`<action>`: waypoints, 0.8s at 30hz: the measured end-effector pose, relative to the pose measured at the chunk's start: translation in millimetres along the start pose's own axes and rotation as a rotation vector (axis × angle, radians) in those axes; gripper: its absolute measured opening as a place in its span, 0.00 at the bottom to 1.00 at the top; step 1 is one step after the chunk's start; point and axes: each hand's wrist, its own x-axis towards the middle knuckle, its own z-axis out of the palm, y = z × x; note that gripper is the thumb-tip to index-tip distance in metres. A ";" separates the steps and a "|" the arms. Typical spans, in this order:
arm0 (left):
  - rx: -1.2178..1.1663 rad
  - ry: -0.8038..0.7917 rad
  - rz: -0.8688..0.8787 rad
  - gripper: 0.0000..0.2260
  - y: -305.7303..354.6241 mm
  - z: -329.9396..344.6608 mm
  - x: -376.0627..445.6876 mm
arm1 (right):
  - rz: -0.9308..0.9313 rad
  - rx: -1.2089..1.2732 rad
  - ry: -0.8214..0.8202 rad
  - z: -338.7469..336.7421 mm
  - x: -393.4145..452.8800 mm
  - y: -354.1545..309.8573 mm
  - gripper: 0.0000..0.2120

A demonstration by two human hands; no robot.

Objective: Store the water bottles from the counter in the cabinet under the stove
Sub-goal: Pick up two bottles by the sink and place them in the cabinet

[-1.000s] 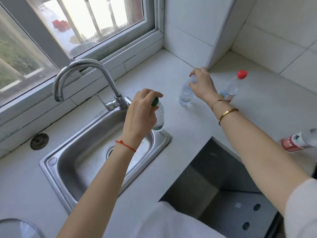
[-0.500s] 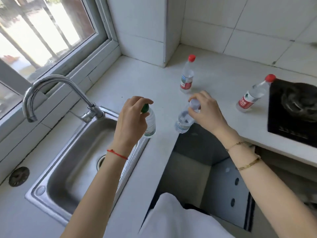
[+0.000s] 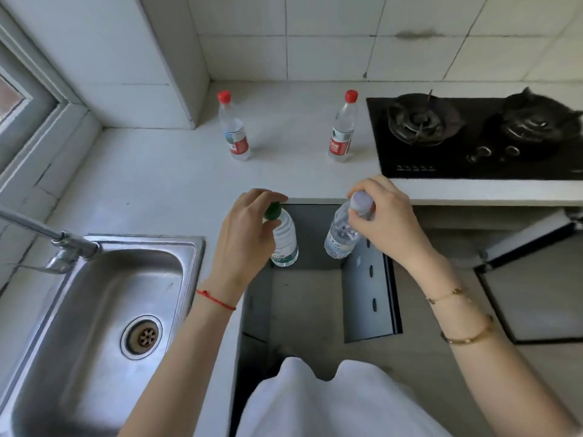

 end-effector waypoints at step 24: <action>-0.002 -0.121 0.115 0.17 244.5 202.0 -40.8 | 0.129 -0.081 0.023 -181.4 -159.1 210.7 0.09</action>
